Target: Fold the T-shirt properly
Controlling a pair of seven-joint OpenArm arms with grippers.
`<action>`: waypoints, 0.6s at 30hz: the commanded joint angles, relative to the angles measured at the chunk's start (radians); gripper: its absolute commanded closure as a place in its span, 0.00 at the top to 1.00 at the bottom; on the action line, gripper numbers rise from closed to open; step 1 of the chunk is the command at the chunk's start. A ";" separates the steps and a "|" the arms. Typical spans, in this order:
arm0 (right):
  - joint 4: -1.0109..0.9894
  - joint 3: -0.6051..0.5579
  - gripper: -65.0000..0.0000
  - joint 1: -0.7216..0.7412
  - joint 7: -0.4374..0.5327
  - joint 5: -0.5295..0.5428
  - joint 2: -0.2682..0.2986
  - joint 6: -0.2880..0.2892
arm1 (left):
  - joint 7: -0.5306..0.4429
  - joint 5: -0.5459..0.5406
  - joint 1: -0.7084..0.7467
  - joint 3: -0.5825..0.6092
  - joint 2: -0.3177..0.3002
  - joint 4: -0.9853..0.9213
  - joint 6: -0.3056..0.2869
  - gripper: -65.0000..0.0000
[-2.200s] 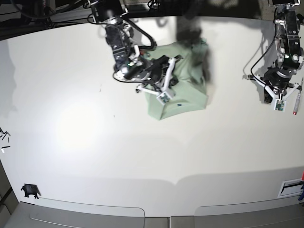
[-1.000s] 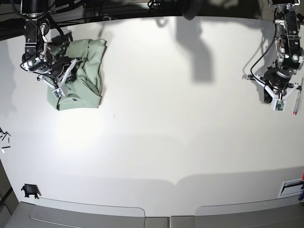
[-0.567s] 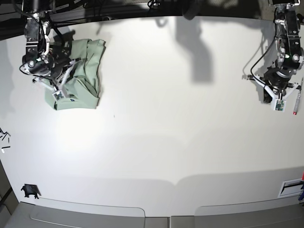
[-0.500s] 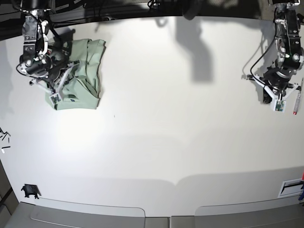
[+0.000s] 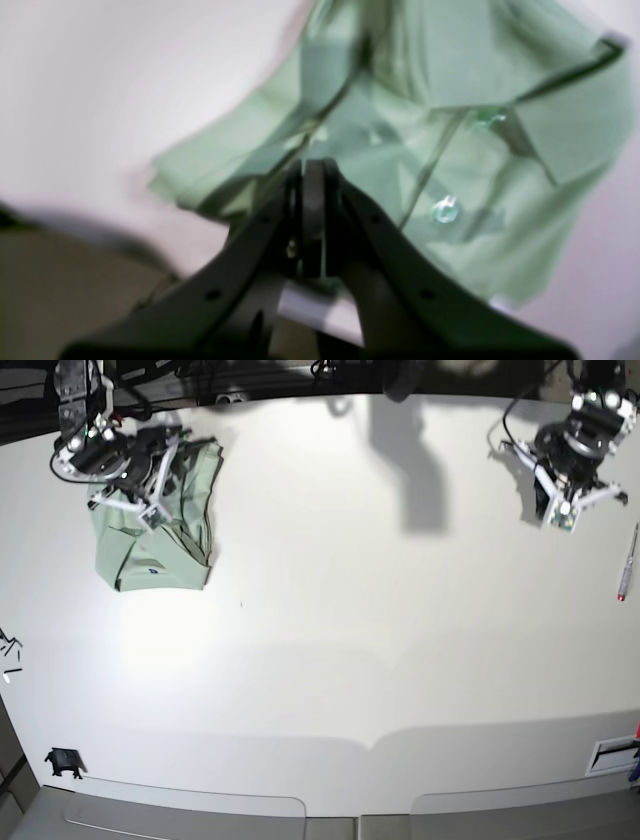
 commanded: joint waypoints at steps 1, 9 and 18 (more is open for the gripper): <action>0.034 0.008 0.00 -0.032 0.001 -0.008 0.015 -0.002 | -0.016 0.014 0.044 -0.007 -0.010 0.038 0.006 0.00; 0.091 0.027 0.00 -0.289 -0.126 -0.087 0.023 0.031 | 0.034 0.053 0.343 -0.007 -0.007 0.038 0.006 0.00; 0.090 0.134 0.00 -0.600 -0.207 0.095 0.023 0.149 | 0.113 0.111 0.631 -0.007 -0.007 0.038 0.006 0.00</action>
